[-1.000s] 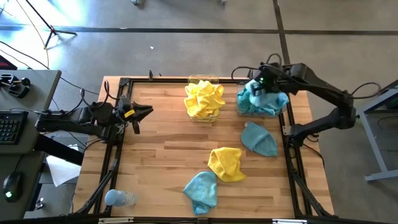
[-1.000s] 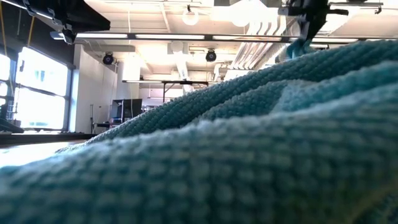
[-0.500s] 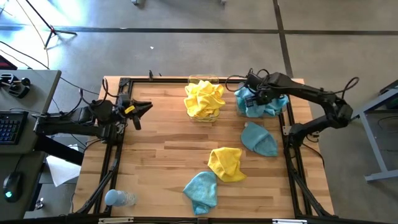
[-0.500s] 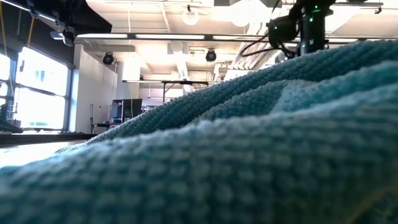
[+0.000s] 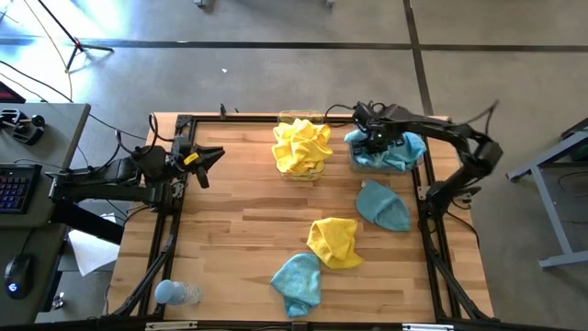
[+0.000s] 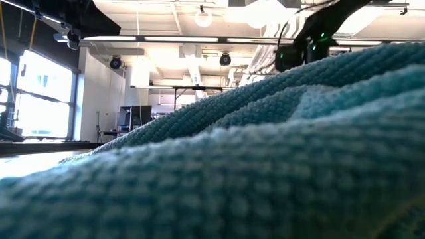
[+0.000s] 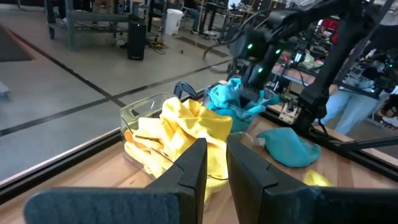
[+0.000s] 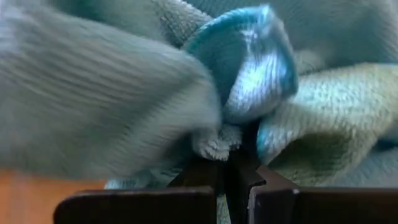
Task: Sort microfiber towel by color & place in baskets
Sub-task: Put the blue towel into the right transparent bin
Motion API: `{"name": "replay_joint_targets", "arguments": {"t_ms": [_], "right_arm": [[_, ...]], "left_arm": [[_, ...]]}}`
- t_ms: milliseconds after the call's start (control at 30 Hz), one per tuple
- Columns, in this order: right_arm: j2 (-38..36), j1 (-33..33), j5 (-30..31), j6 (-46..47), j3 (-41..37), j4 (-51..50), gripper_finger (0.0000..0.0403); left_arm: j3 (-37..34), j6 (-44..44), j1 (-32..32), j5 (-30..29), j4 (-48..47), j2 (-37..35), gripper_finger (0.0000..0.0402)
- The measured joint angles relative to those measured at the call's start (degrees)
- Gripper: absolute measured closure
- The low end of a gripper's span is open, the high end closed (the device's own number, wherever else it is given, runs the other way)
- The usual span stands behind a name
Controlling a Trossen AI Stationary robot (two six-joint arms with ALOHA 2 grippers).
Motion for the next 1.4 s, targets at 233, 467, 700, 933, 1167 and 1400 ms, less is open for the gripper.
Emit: {"name": "replay_joint_targets", "arguments": {"t_ms": [233,467,700,933,1167,1400], "right_arm": [[8.8,0.1,1.5,-3.6,0.3,0.7,0.0402],[9.3,0.1,2.3,-5.1,0.1,4.0,0.0401],[2.3,0.1,3.1,-5.1,-0.2,3.8,0.0339],[-8.1,0.1,2.6,-3.6,-0.2,-0.6,0.0269],[-16.6,0.1,4.9,-0.2,-0.1,-0.1,0.0253],[-15.5,0.1,3.4,-3.7,0.0,12.6,0.0292]], "left_arm": [[0.0,-1.5,0.0,0.0,-0.1,0.0,0.0351],[0.0,-1.5,0.0,0.0,-0.1,0.0,0.0351],[0.0,-1.5,0.0,0.0,-0.1,0.0,0.0351],[0.0,-0.2,0.0,-0.2,-0.1,0.0,0.0351],[0.0,0.1,0.0,-0.2,-0.1,0.0,0.0351],[0.0,0.1,0.0,-0.2,-0.1,0.0,0.0351]]}}
